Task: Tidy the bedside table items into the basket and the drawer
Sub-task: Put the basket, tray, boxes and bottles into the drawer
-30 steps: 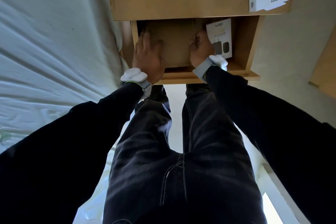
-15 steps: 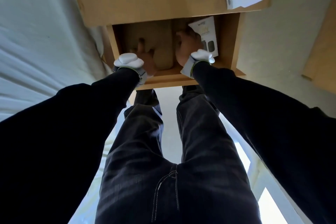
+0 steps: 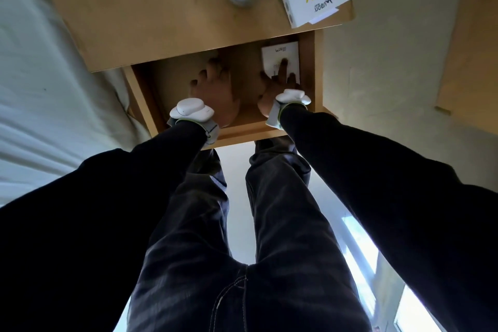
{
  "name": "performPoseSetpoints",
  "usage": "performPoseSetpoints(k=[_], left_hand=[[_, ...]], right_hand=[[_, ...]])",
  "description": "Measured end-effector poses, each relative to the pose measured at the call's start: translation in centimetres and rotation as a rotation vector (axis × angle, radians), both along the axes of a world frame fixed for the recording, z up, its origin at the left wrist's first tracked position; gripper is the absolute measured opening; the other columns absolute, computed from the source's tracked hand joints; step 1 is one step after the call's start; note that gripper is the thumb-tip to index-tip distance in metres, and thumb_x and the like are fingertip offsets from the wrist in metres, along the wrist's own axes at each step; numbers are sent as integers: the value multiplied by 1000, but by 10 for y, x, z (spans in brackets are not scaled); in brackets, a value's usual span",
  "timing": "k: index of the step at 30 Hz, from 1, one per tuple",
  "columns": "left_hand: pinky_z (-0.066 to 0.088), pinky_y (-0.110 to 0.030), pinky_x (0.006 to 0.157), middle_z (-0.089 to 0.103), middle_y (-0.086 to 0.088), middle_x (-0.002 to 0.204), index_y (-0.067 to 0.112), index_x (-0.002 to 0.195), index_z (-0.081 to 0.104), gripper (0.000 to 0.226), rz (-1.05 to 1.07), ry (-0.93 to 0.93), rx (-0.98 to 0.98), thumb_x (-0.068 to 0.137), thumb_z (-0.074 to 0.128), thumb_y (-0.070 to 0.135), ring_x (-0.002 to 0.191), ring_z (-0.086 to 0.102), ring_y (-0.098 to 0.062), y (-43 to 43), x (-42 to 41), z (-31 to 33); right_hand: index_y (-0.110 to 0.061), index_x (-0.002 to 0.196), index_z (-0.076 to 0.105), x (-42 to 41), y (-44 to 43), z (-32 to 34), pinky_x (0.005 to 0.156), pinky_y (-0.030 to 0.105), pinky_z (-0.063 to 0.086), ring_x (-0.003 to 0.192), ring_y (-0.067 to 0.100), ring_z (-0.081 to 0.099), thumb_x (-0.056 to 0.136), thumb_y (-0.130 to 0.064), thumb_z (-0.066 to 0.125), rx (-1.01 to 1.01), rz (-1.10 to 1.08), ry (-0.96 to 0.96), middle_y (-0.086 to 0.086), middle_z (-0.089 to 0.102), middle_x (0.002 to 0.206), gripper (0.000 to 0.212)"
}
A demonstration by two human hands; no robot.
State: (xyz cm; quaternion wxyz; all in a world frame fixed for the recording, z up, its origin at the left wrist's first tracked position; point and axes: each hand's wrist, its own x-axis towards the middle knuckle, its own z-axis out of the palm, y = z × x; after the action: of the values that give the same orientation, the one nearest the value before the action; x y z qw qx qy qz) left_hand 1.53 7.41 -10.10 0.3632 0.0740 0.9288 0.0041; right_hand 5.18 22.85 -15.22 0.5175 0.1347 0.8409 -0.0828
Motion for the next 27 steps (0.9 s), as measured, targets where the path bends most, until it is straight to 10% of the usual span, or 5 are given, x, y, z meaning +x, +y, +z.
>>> performPoseSetpoints(k=[9, 17, 27], left_hand=[[45, -43, 85, 56, -14, 124, 17, 129, 54, 46, -82, 33, 261, 85, 54, 33, 109, 55, -36, 19, -17, 20], [51, -44, 82, 60, -13, 115, 8, 124, 57, 41, 94, 204, 658, 85, 50, 18, 99, 61, -30, 48, -32, 56], [51, -42, 87, 61, -4, 119, 14, 131, 47, 46, 516, 73, 771, 86, 42, 21, 105, 60, -24, 105, -68, 61]], right_hand=[[-30, 125, 56, -7, 21, 65, 96, 39, 50, 121, 26, 55, 90, -25, 46, -164, -263, 462, 1, 46, 144, 37], [-26, 97, 60, -32, 42, 118, 70, 32, 50, 86, 14, 62, 85, -21, 51, -54, -703, 905, -8, 61, 102, 16], [-21, 137, 48, -92, 64, 110, 84, 28, 36, 117, 27, 49, 91, -34, 52, -63, -686, 919, 3, 55, 132, 48]])
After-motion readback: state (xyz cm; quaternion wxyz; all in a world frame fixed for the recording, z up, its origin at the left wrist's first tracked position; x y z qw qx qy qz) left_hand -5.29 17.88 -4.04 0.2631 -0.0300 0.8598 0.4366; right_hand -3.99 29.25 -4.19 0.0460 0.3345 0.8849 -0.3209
